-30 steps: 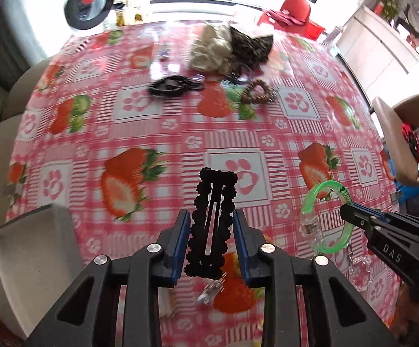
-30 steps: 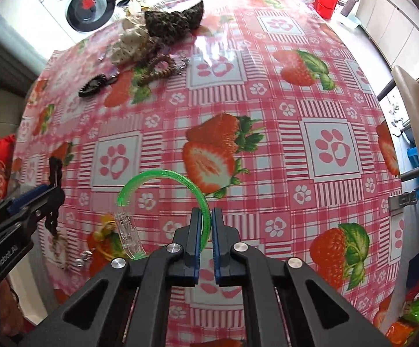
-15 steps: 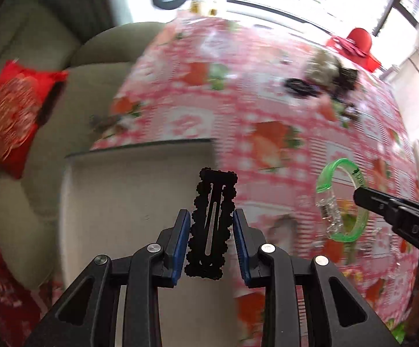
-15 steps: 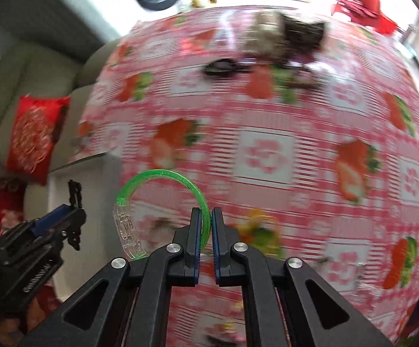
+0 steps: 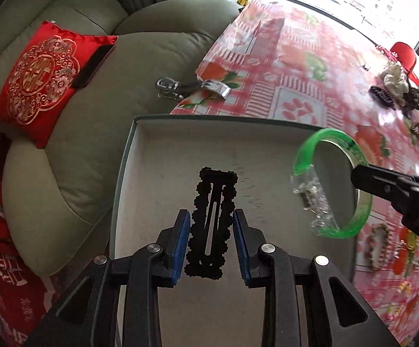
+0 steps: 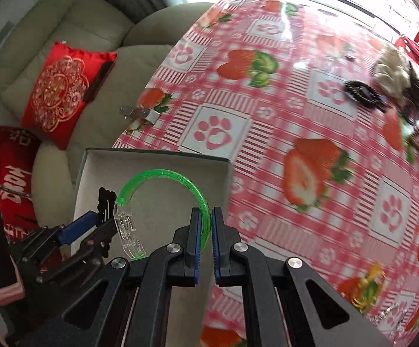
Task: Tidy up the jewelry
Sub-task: 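Carry both items over the white tray and open both tools to drop them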
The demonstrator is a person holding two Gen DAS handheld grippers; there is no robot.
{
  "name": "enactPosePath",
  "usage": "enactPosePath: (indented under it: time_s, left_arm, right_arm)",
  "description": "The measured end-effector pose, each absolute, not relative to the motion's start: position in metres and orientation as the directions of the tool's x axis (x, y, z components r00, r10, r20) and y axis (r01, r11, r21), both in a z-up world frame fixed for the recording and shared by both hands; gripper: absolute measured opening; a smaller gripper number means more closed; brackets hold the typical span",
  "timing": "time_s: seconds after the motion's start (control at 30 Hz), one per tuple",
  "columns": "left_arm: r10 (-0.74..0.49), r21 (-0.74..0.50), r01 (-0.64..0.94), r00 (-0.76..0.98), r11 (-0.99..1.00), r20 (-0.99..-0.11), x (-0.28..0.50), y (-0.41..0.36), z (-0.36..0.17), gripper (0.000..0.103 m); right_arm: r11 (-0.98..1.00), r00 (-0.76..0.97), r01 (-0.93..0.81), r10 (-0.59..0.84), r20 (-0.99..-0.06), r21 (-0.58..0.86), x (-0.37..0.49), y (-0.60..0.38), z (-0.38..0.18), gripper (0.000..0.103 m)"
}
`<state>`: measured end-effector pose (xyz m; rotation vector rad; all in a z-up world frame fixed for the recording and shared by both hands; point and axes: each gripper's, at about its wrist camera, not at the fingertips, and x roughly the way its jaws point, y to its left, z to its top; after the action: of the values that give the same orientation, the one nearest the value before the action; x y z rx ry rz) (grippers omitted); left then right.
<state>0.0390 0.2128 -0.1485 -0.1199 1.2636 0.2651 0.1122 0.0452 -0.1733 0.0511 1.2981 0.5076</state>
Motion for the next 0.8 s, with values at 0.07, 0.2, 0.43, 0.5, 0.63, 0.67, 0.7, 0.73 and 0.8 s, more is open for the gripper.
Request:
enactPosePath:
  time_s: [0.07, 0.2, 0.43, 0.5, 0.63, 0.67, 0.7, 0.73, 0.8]
  left_arm:
    - [0.126, 0.054, -0.26, 0.272, 0.964, -0.954, 0.043, 0.215, -0.157, 0.037]
    - [0.149, 0.077, -0.259, 0.27, 0.963, -0.951, 0.045, 0.213, -0.164, 0.037]
    - [0.159, 0.094, -0.245, 0.264, 0.965, -0.951, 0.045, 0.213, -0.167, 0.04]
    - [0.191, 0.125, -0.249, 0.261, 0.96, -0.946, 0.045, 0.212, -0.166, 0.075]
    - [0.203, 0.13, -0.254, 0.287, 0.958, -0.936, 0.042, 0.212, -0.159, 0.085]
    - [0.204, 0.133, -0.252, 0.281, 0.959, -0.938, 0.042, 0.211, -0.159, 0.084]
    - [0.207, 0.137, -0.25, 0.277, 0.958, -0.938, 0.041, 0.211, -0.158, 0.084]
    - [0.209, 0.141, -0.25, 0.273, 0.958, -0.939, 0.041, 0.211, -0.158, 0.085]
    - [0.212, 0.144, -0.254, 0.268, 0.956, -0.94, 0.037, 0.211, -0.157, 0.085]
  right_arm:
    - [0.891, 0.169, -0.339, 0.373, -0.912, 0.301, 0.116, 0.055, -0.18, 0.007]
    - [0.897, 0.156, -0.35, 0.341, -0.927, 0.271, 0.122, 0.067, -0.193, 0.007]
    - [0.908, 0.136, -0.353, 0.286, -0.949, 0.224, 0.128, 0.076, -0.209, 0.008]
    - [0.908, 0.122, -0.355, 0.28, -0.952, 0.222, 0.128, 0.079, -0.214, 0.009]
    - [0.911, 0.118, -0.353, 0.27, -0.956, 0.213, 0.13, 0.081, -0.219, 0.01]
    - [0.91, 0.119, -0.355, 0.273, -0.955, 0.216, 0.13, 0.081, -0.219, 0.011]
    - [0.908, 0.117, -0.357, 0.277, -0.954, 0.22, 0.13, 0.082, -0.22, 0.014]
    - [0.905, 0.115, -0.36, 0.283, -0.952, 0.226, 0.131, 0.083, -0.22, 0.016]
    - [0.9, 0.106, -0.359, 0.305, -0.946, 0.249, 0.132, 0.084, -0.219, 0.027]
